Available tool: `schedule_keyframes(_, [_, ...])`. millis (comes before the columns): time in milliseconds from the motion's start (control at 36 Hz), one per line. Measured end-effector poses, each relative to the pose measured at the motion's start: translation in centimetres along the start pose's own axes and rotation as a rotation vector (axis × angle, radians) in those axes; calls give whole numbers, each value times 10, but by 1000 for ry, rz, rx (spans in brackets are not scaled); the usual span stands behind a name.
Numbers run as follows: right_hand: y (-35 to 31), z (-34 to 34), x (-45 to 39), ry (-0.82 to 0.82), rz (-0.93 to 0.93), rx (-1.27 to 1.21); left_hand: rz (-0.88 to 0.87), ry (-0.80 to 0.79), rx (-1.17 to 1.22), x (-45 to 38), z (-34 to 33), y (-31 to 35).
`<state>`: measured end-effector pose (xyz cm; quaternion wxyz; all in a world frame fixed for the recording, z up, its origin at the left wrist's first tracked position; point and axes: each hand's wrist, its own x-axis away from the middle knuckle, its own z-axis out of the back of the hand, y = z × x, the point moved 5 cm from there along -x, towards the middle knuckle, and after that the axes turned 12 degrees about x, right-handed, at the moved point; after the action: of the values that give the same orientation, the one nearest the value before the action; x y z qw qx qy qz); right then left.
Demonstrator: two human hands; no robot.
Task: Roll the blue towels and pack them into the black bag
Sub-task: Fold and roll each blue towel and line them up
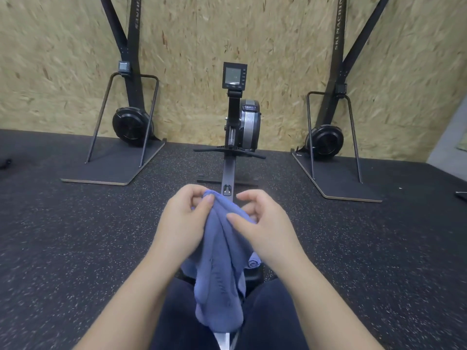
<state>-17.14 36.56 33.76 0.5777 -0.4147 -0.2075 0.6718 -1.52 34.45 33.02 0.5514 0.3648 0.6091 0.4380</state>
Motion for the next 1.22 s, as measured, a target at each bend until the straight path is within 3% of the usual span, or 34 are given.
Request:
schedule_keyframes(167, [-3,9,5,169,-6,-86,100,50,326,8,-5,1])
schedule_keyframes(278, [-10,7,4,174,-1,-164,247,-31,659,18,-25,8])
schedule_keyframes(333, [-10,8,3,156,-36,-286,253,-100,693,21,-30,12])
schedule_keyframes(528, [-4,10,4,88,-69,-436,-62,-255,411,22,-32,14])
schedule_keyframes(639, [-9,10,5,26,-16,-355,-305,-186,41,21,-29,17])
schedule_keyframes(778, [-8,8,6,-10,-36,-305,-526,-113,-155,23,-26,23])
schedule_keyframes(944, [0,13,6,17,-92,-294,-432,-145,-230,25,-26,22])
schedule_keyframes(1222, [-2,17,8,-17,-42,-219,-537,-225,-356,20,-29,22])
